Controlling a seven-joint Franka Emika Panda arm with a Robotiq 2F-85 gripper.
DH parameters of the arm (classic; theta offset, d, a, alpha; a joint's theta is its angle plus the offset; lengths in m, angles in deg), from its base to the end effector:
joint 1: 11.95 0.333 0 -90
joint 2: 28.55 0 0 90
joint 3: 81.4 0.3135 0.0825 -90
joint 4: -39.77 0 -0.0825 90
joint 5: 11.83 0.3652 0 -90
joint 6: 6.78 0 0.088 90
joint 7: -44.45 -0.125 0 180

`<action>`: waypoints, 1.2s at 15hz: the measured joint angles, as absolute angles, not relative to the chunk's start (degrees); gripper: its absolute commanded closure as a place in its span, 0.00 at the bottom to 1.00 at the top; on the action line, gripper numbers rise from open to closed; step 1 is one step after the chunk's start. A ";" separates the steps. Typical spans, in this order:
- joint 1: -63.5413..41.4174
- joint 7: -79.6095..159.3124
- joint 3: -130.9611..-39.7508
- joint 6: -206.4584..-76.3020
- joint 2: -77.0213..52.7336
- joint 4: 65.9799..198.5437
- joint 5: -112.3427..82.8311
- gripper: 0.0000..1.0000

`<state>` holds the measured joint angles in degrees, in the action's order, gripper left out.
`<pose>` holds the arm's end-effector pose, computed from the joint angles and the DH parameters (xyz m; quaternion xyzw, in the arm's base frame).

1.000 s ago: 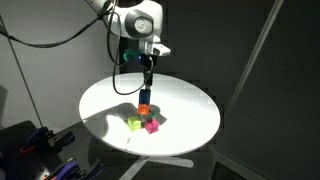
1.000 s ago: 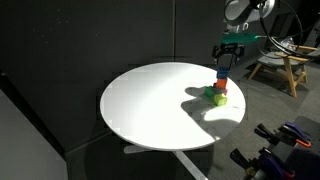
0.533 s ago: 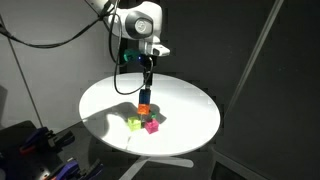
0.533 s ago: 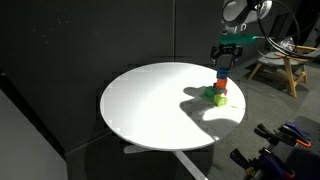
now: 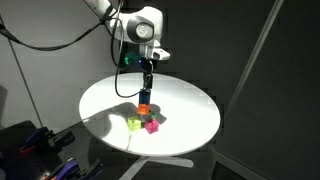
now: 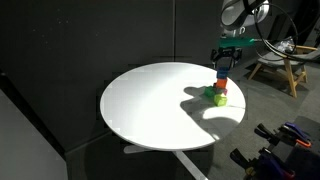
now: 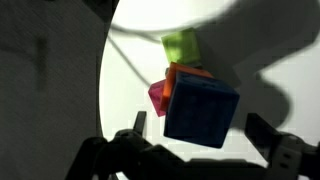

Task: Put the blue building block on the table

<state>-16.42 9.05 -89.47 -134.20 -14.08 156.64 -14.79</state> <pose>0.5526 -0.1237 0.3074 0.9198 -0.3892 -0.0251 0.0434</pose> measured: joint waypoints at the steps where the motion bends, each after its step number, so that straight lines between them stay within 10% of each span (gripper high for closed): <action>1: -16.41 9.05 -89.50 -134.20 -13.85 156.58 -14.79 0.00; 18: -16.35 9.05 -90.24 -134.20 -12.87 156.40 -14.79 0.00</action>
